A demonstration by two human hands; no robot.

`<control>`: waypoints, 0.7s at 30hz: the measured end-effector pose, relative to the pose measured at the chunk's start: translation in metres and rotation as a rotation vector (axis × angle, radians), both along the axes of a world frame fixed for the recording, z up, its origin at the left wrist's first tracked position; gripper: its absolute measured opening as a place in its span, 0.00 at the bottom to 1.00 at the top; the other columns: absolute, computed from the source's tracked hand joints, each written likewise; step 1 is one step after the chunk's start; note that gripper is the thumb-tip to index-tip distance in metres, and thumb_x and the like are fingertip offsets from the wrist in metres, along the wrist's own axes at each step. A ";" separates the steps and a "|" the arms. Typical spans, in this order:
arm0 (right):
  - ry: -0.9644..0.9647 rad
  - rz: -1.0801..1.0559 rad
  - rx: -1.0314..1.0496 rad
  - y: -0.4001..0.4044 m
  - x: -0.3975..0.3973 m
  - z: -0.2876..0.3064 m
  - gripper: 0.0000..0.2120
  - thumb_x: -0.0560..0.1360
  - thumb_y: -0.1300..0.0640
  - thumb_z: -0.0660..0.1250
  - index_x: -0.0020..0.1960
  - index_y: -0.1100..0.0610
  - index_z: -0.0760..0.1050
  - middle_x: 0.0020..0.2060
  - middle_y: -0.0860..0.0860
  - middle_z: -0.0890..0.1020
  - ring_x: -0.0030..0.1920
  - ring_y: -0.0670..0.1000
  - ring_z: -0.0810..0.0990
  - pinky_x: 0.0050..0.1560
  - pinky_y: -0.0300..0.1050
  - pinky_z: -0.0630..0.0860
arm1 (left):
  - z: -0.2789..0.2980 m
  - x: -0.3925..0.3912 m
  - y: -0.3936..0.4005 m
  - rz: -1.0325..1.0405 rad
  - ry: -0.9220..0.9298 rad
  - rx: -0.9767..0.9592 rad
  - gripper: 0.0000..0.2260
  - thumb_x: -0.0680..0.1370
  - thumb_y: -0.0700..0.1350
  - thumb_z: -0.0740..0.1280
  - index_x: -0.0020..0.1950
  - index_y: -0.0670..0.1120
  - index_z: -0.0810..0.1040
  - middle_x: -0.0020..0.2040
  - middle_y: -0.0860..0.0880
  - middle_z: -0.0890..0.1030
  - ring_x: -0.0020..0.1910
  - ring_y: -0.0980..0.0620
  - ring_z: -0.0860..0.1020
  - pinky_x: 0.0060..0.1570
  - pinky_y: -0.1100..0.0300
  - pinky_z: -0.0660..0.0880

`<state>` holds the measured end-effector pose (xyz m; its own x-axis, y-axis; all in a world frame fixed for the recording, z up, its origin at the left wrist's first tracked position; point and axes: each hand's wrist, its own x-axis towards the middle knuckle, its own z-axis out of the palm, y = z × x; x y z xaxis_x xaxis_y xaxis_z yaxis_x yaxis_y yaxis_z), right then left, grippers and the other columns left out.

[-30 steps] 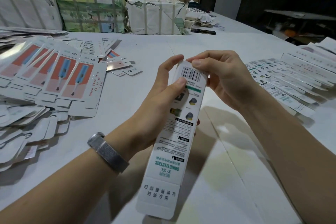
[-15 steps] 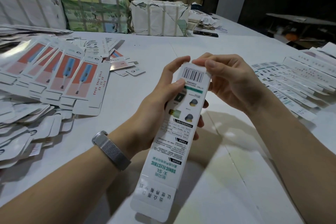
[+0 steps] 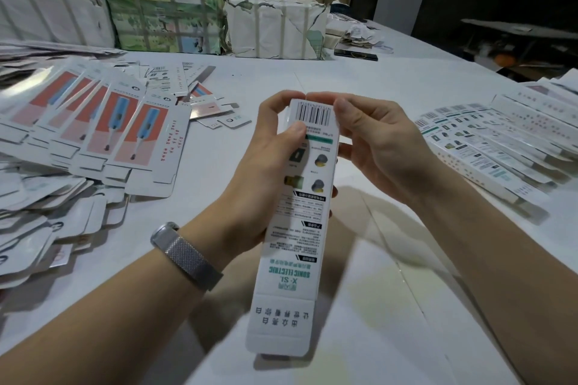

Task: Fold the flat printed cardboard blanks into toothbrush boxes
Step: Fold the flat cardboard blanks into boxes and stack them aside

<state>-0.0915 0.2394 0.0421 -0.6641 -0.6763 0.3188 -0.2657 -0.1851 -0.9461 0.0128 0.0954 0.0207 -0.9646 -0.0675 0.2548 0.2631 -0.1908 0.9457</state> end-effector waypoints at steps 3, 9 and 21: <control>-0.011 0.027 0.028 0.001 0.001 0.001 0.18 0.75 0.46 0.64 0.60 0.54 0.80 0.49 0.52 0.84 0.53 0.52 0.81 0.55 0.65 0.76 | 0.001 0.001 0.000 0.022 0.021 0.009 0.09 0.85 0.48 0.56 0.64 0.59 0.66 0.42 0.43 0.82 0.36 0.39 0.81 0.32 0.49 0.80; 0.296 -0.339 0.104 -0.012 0.011 -0.001 0.17 0.80 0.54 0.67 0.69 0.50 0.74 0.56 0.51 0.79 0.50 0.45 0.79 0.48 0.44 0.79 | 0.001 -0.009 0.003 0.110 0.068 -0.040 0.11 0.86 0.49 0.55 0.68 0.60 0.62 0.48 0.48 0.84 0.42 0.46 0.82 0.40 0.46 0.82; 0.203 -0.262 0.287 -0.003 0.021 0.017 0.31 0.66 0.56 0.73 0.70 0.49 0.75 0.53 0.43 0.83 0.48 0.43 0.83 0.46 0.41 0.82 | -0.007 -0.011 -0.008 0.148 0.191 -0.189 0.26 0.84 0.48 0.56 0.77 0.64 0.47 0.78 0.47 0.63 0.74 0.44 0.67 0.64 0.66 0.70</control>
